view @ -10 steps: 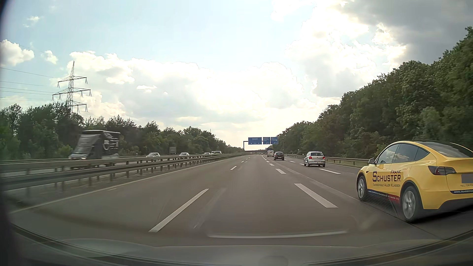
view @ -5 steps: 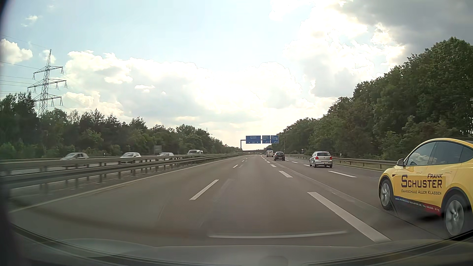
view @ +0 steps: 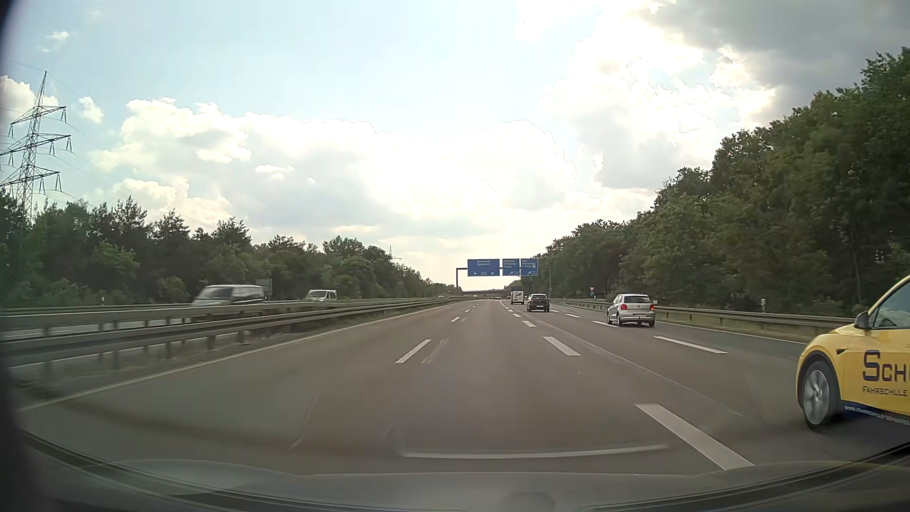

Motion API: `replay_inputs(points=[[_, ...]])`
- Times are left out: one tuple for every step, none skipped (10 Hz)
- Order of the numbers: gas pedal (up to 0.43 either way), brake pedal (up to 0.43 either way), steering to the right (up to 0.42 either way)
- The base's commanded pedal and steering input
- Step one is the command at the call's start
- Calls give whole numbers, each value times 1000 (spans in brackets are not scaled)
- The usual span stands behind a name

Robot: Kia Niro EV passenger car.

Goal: Follow the waypoints while adhering to traffic rules and regulations

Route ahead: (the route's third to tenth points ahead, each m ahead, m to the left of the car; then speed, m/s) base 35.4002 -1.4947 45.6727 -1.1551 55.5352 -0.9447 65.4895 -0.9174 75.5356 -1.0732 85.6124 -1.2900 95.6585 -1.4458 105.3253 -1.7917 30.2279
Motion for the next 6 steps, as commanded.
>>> replay_inputs(points=[[287, 30, 3], [287, 30, 3], [287, 30, 3], [287, 30, 3], [287, 30, 2], [287, 30, 1]])
